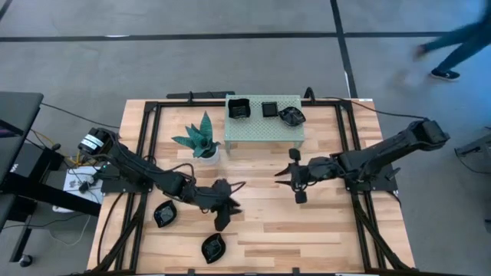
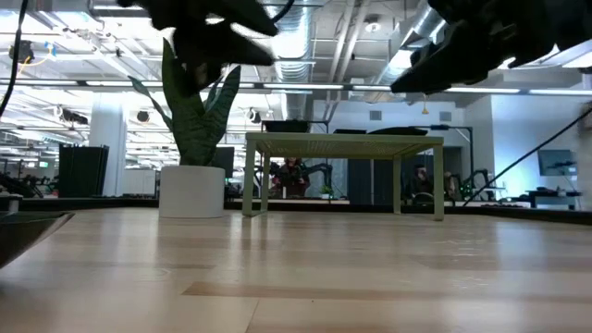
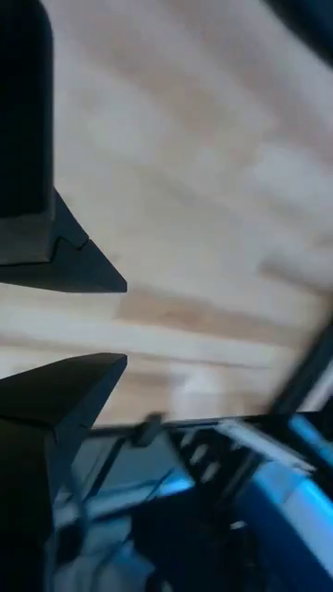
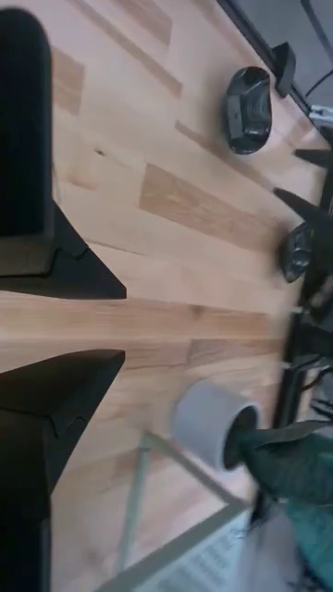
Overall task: Pick & Place Mini shaped plates
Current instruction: Stack the leaf-shaped plate on top of the other leaf-shaped plate on the shelf
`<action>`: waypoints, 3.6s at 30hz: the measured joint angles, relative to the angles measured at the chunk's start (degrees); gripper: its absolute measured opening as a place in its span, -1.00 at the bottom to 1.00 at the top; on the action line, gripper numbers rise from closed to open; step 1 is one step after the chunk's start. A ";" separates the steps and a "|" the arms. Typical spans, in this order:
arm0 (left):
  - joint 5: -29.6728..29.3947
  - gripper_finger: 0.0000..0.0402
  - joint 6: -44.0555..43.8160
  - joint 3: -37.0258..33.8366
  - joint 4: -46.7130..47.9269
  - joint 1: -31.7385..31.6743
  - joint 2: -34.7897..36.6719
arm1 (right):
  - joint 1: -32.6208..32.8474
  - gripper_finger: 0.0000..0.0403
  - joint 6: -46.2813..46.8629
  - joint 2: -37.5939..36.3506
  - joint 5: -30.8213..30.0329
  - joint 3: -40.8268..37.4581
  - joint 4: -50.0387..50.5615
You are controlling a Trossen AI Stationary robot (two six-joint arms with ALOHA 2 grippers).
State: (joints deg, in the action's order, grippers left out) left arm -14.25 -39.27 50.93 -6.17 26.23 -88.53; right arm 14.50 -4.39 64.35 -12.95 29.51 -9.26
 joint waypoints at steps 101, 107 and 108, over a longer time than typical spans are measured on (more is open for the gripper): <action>11.07 -0.97 -29.22 -6.36 -6.83 9.79 -13.24 | 6.60 -0.19 -21.76 46.57 23.79 30.32 -14.37; 20.80 -0.96 -23.74 -6.36 -5.93 2.21 -7.96 | 9.30 -0.24 -30.80 46.50 24.26 30.32 -13.88; 22.72 -0.96 -23.55 -6.36 -5.73 0.97 -7.36 | 9.66 -0.25 -32.42 46.50 24.17 30.32 -13.23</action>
State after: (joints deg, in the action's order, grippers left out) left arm 8.47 -62.82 44.58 -11.91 27.20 -95.90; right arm 24.17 -36.81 110.85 11.22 59.83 -22.49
